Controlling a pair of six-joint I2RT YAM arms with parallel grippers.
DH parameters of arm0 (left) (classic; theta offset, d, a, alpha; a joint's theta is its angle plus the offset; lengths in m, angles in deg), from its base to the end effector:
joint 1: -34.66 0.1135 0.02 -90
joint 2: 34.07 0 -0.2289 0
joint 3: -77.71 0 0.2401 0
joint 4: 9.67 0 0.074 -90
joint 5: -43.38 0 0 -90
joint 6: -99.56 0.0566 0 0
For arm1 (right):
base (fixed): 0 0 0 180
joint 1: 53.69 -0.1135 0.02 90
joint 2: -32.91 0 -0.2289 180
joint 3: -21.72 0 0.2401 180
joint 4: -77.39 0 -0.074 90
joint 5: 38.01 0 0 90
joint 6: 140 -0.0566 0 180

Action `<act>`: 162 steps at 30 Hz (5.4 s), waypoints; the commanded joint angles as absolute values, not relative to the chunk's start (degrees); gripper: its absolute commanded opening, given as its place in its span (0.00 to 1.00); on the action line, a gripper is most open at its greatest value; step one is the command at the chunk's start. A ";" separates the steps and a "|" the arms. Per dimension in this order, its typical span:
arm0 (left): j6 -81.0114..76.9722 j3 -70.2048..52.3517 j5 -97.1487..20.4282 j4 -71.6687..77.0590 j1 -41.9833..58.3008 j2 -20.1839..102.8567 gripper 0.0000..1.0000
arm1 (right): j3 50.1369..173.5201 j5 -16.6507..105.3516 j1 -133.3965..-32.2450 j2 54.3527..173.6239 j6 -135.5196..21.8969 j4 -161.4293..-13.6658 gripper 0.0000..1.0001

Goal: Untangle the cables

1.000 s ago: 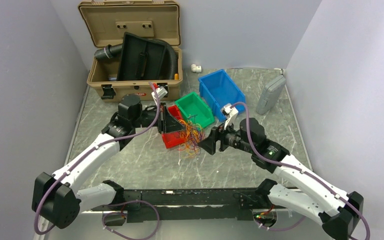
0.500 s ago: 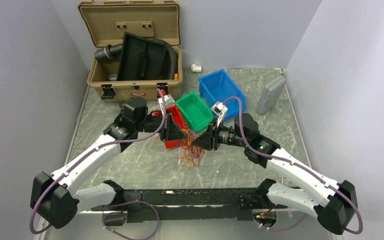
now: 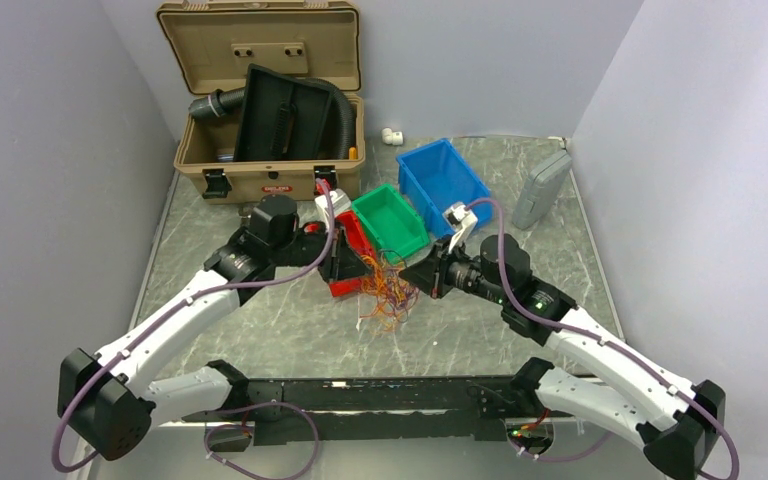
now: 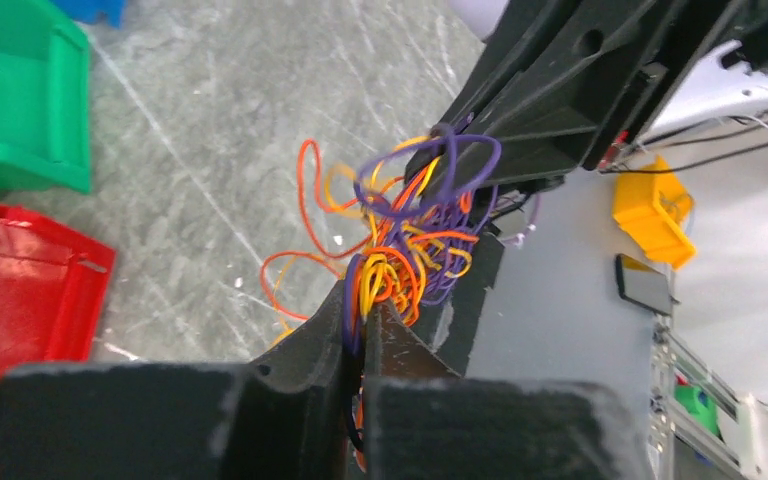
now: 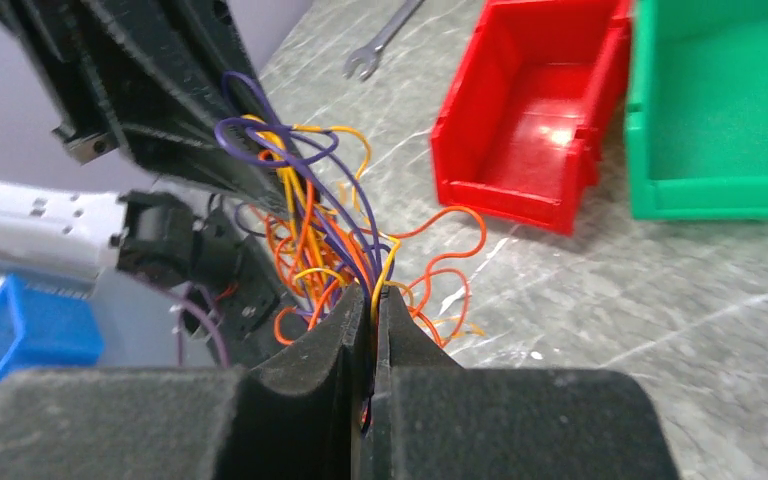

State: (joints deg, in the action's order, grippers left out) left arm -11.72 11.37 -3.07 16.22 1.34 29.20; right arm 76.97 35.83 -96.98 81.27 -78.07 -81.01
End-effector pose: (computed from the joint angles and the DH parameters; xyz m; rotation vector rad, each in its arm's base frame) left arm 0.1982 -0.1770 0.2862 0.7516 1.9705 -1.3445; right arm 0.1569 0.1695 0.2808 -0.4721 1.9137 1.1074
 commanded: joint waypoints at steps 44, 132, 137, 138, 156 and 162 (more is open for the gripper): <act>-55.68 27.31 -24.80 -43.50 -4.49 48.84 0.59 | 70.27 48.47 -95.61 69.97 -82.96 -88.38 0.00; -18.73 21.43 -15.09 20.54 16.75 12.92 0.00 | 71.35 56.68 -95.53 103.01 -81.17 -82.57 0.73; -18.61 22.01 -17.61 19.72 11.44 12.77 0.00 | 71.65 57.59 -95.53 108.63 -82.21 -85.55 0.65; -18.51 22.02 -18.39 19.89 10.21 13.17 0.00 | 71.68 57.39 -95.53 109.52 -82.36 -86.06 0.63; -13.96 20.57 -24.58 25.80 -1.29 21.91 0.60 | 66.93 58.04 -95.55 84.18 -73.14 -80.79 0.00; -12.27 16.70 -22.88 20.84 -2.93 24.42 0.98 | 68.60 54.39 -95.51 78.77 -70.66 -77.54 0.00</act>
